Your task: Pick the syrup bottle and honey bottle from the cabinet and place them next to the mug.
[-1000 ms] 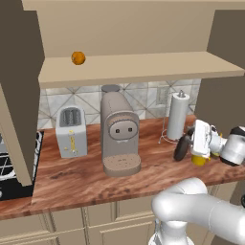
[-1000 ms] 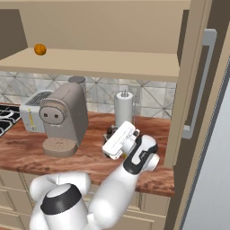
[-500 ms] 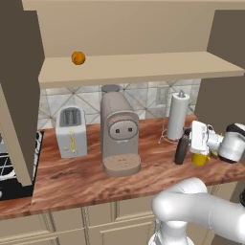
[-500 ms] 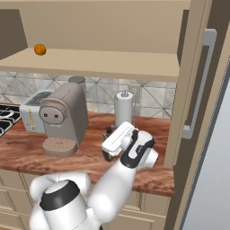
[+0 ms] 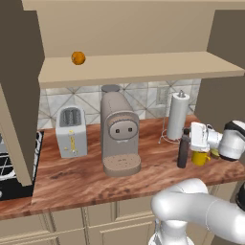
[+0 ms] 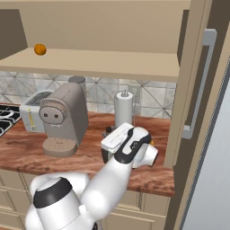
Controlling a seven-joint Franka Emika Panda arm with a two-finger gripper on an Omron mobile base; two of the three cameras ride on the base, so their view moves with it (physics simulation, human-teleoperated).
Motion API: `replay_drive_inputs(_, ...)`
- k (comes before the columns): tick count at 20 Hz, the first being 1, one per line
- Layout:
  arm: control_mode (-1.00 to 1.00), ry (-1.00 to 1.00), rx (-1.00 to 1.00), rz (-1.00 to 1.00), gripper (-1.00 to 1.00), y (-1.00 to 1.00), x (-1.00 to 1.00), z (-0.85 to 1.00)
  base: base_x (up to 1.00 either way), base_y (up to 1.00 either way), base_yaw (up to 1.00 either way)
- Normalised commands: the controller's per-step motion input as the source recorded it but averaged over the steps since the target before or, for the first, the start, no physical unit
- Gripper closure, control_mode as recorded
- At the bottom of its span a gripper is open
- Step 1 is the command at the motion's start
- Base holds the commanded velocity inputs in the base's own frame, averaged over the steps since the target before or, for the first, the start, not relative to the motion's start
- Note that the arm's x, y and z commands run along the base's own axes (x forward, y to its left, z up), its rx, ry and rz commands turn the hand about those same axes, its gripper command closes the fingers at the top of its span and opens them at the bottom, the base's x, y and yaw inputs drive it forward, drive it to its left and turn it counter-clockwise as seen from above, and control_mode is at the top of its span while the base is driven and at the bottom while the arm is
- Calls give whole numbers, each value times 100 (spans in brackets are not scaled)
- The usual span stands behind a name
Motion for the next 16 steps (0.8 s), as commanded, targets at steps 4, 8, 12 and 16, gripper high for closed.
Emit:
replay_drive_inputs(4,-100,0,0,0,100,0,0,0,0,0,0)
replay_drive_inputs(8,-100,0,0,0,100,0,2,-15,0,0,0)
replay_drive_inputs(12,-100,0,0,0,100,0,5,-17,0,0,0)
replay_drive_inputs(16,-100,0,0,0,100,0,4,-12,0,0,0)
